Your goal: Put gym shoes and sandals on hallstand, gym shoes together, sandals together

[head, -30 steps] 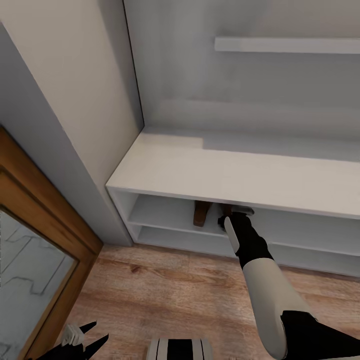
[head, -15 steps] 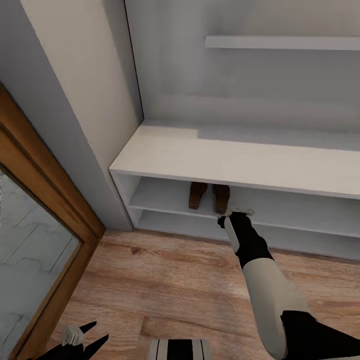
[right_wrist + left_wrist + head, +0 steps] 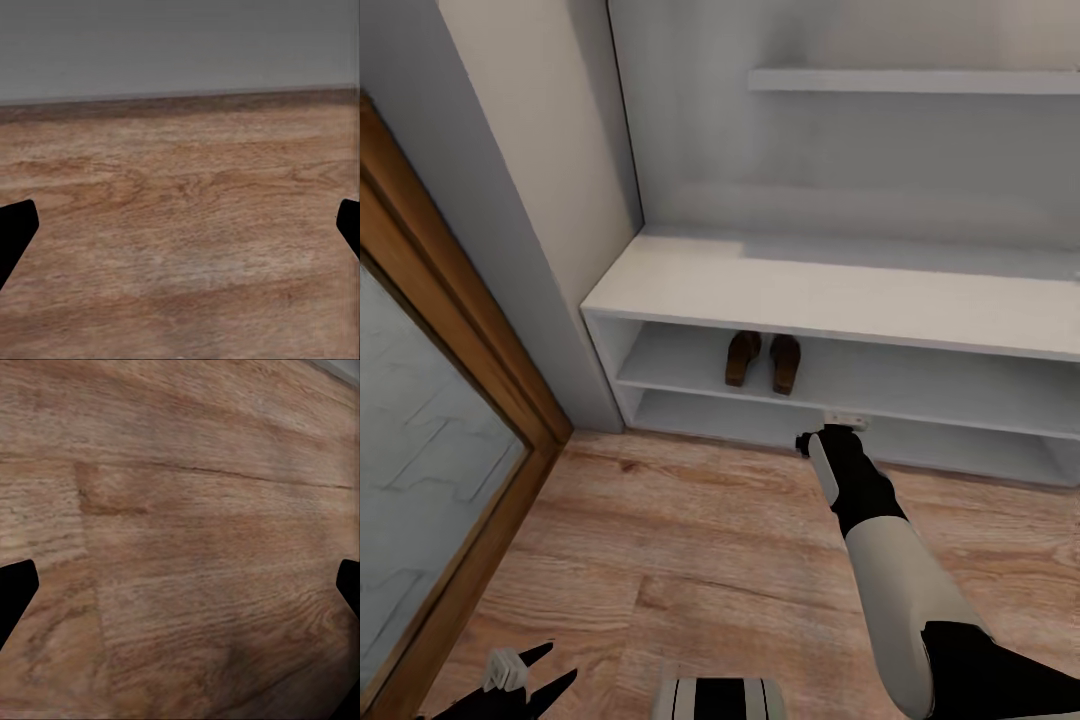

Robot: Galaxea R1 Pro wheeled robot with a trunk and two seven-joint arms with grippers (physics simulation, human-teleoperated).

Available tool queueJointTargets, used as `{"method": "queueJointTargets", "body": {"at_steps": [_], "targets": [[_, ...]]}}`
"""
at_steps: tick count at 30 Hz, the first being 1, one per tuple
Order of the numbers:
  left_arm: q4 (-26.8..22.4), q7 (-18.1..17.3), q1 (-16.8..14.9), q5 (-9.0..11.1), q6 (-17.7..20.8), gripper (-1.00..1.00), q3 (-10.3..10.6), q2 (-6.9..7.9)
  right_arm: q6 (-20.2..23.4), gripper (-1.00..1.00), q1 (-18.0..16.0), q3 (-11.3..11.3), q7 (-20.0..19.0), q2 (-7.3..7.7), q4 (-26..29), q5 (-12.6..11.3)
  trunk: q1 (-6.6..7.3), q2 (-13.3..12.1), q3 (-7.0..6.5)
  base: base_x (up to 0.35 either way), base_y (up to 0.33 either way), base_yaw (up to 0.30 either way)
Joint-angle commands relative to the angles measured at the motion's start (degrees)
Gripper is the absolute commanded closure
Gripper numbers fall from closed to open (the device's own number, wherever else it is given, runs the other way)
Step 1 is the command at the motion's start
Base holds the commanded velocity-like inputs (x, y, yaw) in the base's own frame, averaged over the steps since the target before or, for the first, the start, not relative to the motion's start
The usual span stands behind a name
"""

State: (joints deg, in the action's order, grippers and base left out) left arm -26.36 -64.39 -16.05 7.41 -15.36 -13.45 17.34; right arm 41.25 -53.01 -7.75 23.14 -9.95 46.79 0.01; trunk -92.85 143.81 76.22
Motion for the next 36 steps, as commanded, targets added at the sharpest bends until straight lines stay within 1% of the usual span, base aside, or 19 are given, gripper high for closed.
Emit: {"method": "queueJointTargets", "body": {"at_steps": [1, 26, 31, 36], "targets": [[0.1, -0.2, 0.0, 0.0, -0.3, -1.0, -0.1, 0.0, 0.2, -1.0, 0.0, -0.1, 0.1, -0.05, 0.1, 0.0, 0.05, 0.0, 0.04, -0.333, -0.02, 0.0], [0.0, -0.1, 0.0, 0.2, -0.2, -1.0, -0.1, 0.06, 0.2, -1.0, 0.3, -0.1, 0.0, -0.05, 0.0, -0.1, 0.05, 0.0, 0.04, -0.332, -0.004, 0.0], [0.0, -0.1, 0.0, 0.2, -0.2, -1.0, -0.1, 0.06, 0.2, -1.0, 0.3, -0.1, 0.0, -0.05, -0.1, -0.1, 0.05, 0.0, 0.04, -0.203, 0.0, 0.0], [0.0, 0.1, 0.0, 0.5, -0.7, -1.0, -0.4, -0.2, 0.5, -1.0, -0.1, -0.1, -0.5, -0.05, 0.7, -0.3, 0.04, 0.0, 0.04, -0.04, 0.0, 0.0]]}}
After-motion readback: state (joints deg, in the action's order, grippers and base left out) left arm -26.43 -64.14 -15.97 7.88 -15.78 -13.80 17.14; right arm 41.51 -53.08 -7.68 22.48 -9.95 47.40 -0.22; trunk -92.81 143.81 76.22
